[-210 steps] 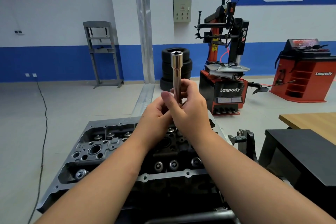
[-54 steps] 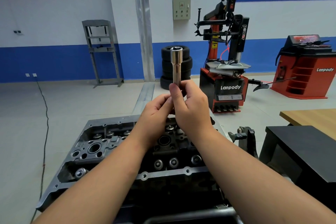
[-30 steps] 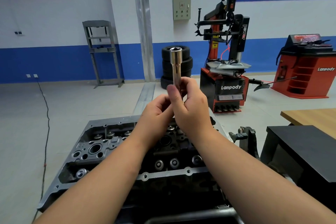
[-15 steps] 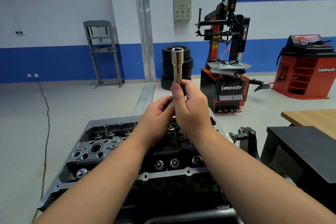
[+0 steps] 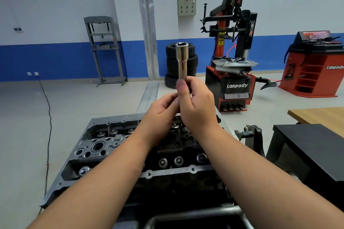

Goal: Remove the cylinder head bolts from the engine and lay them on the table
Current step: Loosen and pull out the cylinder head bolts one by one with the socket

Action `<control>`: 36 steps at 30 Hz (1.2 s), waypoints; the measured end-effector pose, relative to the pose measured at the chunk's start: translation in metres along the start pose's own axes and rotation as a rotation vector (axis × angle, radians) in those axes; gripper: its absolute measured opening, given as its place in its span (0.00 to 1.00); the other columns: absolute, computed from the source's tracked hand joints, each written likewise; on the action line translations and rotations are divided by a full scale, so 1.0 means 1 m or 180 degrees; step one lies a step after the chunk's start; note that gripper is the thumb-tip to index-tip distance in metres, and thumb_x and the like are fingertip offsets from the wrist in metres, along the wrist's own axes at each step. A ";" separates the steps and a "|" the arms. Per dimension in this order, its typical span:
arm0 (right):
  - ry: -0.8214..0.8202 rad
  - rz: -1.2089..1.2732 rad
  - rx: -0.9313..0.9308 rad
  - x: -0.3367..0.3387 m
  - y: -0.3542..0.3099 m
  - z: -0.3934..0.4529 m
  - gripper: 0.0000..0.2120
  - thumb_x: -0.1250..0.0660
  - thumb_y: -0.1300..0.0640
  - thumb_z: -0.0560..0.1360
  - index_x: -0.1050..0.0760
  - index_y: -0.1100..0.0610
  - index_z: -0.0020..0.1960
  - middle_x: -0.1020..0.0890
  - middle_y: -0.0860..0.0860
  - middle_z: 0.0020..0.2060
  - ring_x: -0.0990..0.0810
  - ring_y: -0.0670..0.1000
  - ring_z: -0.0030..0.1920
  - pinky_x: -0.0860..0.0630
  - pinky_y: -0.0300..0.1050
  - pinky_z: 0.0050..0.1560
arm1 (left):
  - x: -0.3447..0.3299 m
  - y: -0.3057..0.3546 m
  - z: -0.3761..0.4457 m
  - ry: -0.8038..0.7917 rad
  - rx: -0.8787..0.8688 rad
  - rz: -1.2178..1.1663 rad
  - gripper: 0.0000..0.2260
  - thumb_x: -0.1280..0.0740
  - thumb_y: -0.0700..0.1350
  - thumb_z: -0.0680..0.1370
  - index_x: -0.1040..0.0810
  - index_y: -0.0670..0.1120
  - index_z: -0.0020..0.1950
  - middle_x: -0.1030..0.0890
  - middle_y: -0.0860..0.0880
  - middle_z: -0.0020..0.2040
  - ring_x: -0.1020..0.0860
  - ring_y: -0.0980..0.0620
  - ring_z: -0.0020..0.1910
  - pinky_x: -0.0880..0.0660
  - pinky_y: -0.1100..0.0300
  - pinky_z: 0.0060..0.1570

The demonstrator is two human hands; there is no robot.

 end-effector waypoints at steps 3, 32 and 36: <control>0.0002 0.0028 0.0038 0.000 0.001 -0.001 0.11 0.34 0.43 0.78 0.30 0.49 0.52 0.23 0.44 0.40 0.24 0.45 0.41 0.31 0.31 0.41 | 0.001 -0.001 0.001 0.0076 -0.0046 0.0096 0.07 0.34 0.56 0.82 0.16 0.59 0.55 0.13 0.52 0.50 0.15 0.54 0.50 0.19 0.62 0.47; -0.0035 0.0031 0.0088 0.000 0.000 -0.001 0.09 0.36 0.46 0.79 0.28 0.50 0.54 0.24 0.40 0.42 0.24 0.41 0.44 0.30 0.32 0.45 | 0.002 -0.004 0.004 0.0112 -0.0061 -0.0082 0.09 0.32 0.53 0.83 0.17 0.53 0.59 0.13 0.51 0.52 0.14 0.54 0.51 0.19 0.62 0.46; 0.0036 -0.0116 0.0210 0.001 0.000 0.000 0.09 0.35 0.50 0.79 0.24 0.56 0.49 0.22 0.47 0.40 0.25 0.45 0.42 0.30 0.33 0.42 | 0.004 -0.006 0.005 0.0235 -0.0011 -0.0073 0.03 0.29 0.51 0.81 0.16 0.55 0.52 0.13 0.50 0.47 0.15 0.53 0.46 0.18 0.59 0.44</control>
Point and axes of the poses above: each hand's wrist, its own z-axis towards the middle knuckle, its own x-axis out of the back of the hand, y = z × x, the point moved 2 cm from there along z, towards the middle knuckle
